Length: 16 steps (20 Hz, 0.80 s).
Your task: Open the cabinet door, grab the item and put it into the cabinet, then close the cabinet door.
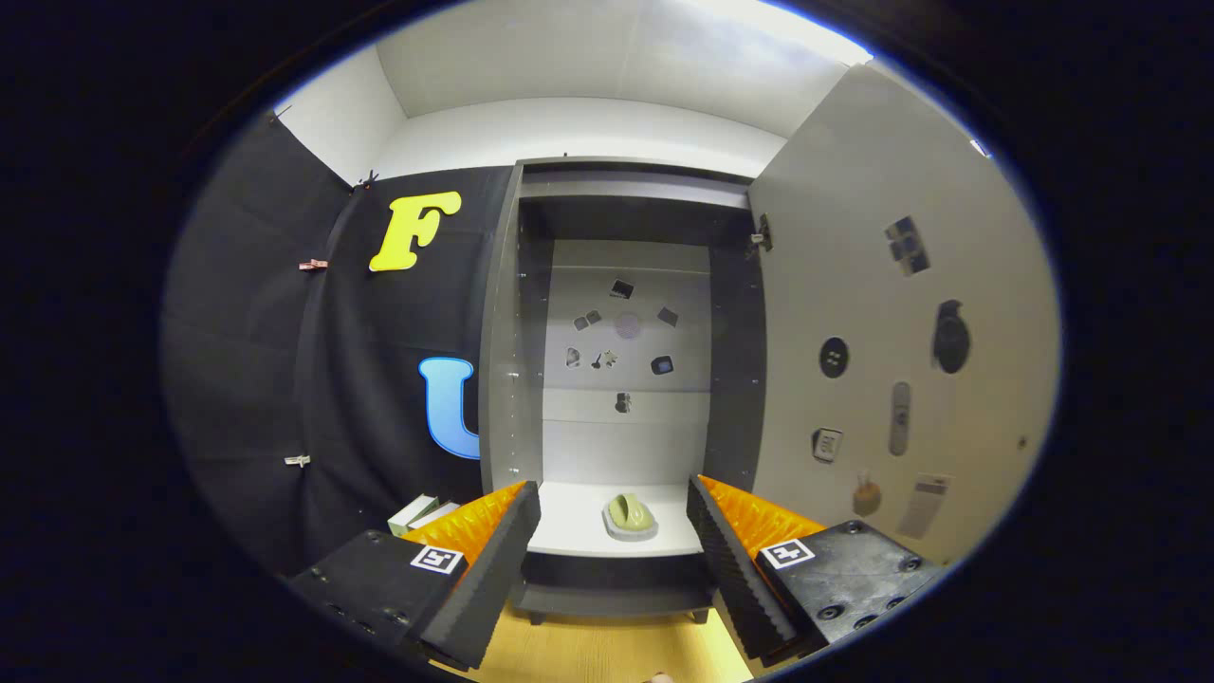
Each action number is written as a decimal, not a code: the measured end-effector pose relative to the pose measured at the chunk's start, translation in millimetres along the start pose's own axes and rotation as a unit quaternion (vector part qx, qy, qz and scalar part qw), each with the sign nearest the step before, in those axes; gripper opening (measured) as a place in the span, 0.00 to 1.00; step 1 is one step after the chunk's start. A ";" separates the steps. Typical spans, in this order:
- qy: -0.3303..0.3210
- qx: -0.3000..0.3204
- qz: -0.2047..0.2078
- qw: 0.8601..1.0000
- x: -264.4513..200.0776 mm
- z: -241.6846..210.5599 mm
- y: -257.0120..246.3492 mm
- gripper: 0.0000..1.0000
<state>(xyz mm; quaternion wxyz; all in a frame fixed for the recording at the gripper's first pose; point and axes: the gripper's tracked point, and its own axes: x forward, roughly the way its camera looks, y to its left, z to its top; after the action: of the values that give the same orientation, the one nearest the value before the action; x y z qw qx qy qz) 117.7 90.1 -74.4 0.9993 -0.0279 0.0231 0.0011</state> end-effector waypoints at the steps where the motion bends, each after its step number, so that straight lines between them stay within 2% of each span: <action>1: 0.002 -0.001 -0.002 1.000 -14.8 2.6 -8.1 0.98; 5: -0.007 0.012 0.014 1.000 -70.6 19.0 -35.1 0.98; 7: 0.010 0.015 0.030 0.999 -103.4 9.8 -52.3 0.98; 9: 0.030 -0.008 0.049 0.998 -134.2 -0.7 -77.6 0.98; 12: 0.046 -0.067 0.034 0.996 -158.6 -4.7 -124.9 0.98; 16: 0.044 -0.049 0.019 0.998 -167.1 3.1 -174.7 0.98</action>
<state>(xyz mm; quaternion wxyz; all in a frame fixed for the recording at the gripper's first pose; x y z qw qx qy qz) -48.5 -84.3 -53.8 0.9946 -0.0759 0.0679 0.0204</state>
